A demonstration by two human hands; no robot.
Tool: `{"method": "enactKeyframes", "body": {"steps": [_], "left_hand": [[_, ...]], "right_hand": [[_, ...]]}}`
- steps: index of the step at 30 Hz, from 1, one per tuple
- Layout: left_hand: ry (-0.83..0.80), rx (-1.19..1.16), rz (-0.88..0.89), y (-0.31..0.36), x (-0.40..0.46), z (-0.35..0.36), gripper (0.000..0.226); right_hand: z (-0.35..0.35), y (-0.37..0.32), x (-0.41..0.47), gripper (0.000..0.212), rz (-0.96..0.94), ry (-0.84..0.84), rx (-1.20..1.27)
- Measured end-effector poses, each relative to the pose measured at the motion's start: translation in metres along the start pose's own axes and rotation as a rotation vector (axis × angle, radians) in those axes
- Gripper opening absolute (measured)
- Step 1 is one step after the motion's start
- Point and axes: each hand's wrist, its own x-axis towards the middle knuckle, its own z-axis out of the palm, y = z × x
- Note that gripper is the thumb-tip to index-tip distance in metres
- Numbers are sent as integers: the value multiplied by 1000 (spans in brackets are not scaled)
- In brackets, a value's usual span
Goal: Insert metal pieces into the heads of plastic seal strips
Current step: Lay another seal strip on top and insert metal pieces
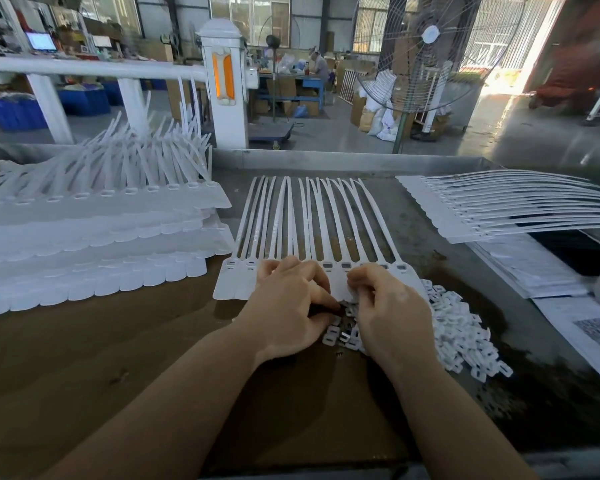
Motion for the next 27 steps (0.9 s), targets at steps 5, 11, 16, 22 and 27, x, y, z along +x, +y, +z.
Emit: {"method": "enactKeyframes", "body": {"steps": [5,11,16,22,27], "left_hand": [[-43,-11,-19,-1,1,0,19],[-71,-149,-104,-2,2,-1,14],[118,-648,-296,-7,2,-7,12],[301,-1042,-398,-12,0,-10,14],[311,-1068,-405,-12,0,-11,15]], "right_hand": [[-1,0,0,17,0,-16,5],[-1,-1,-1,16,-4,-19,15],[0,-1,-1,16,-14,-8,3],[0,0,0,15,-13,-16,-12],[-1,-1,0,17,-14,-33,-21]]}}
